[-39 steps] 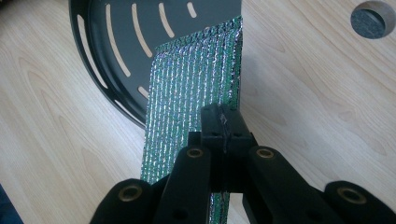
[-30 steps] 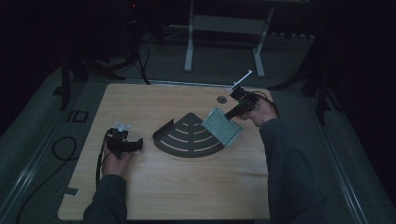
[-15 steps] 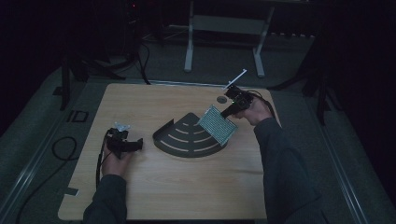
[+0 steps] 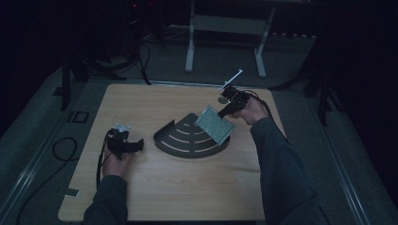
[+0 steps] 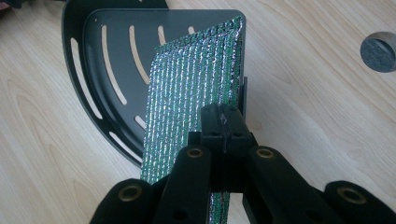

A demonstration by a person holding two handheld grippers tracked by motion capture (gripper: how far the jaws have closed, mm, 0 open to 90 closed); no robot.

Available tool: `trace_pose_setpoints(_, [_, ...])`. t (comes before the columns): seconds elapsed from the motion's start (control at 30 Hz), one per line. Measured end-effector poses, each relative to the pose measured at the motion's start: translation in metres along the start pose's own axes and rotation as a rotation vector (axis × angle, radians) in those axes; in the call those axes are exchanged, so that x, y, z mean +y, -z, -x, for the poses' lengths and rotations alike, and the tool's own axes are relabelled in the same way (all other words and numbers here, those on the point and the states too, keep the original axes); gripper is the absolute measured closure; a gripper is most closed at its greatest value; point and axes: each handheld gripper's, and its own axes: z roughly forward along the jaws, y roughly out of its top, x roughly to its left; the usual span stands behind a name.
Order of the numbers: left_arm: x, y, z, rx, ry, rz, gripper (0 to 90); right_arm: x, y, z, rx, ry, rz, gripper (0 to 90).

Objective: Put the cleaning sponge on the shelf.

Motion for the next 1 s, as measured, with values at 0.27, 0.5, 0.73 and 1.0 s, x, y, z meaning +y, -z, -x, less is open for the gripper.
trace_pose_setpoints(0.27, [0.000, 0.000, 0.000, 0.000, 0.000, -0.001, 9.3, 0.004, -0.009, -0.001, 0.006, -0.002, -0.006, 90.0])
trace_pose_setpoints(0.5, [0.000, 0.000, 0.000, -0.001, 0.000, 0.000, 9.3, 0.006, -0.018, -0.002, -0.011, 0.008, -0.012, 90.0])
trace_pose_setpoints(0.73, [0.000, 0.000, 0.000, 0.000, 0.000, -0.001, 9.3, 0.007, -0.029, -0.006, -0.035, 0.029, -0.032, 90.0])
trace_pose_setpoints(1.0, [0.000, 0.000, 0.000, -0.001, 0.001, -0.001, 9.3, 0.008, -0.038, -0.009, -0.040, 0.035, -0.039, 90.0])
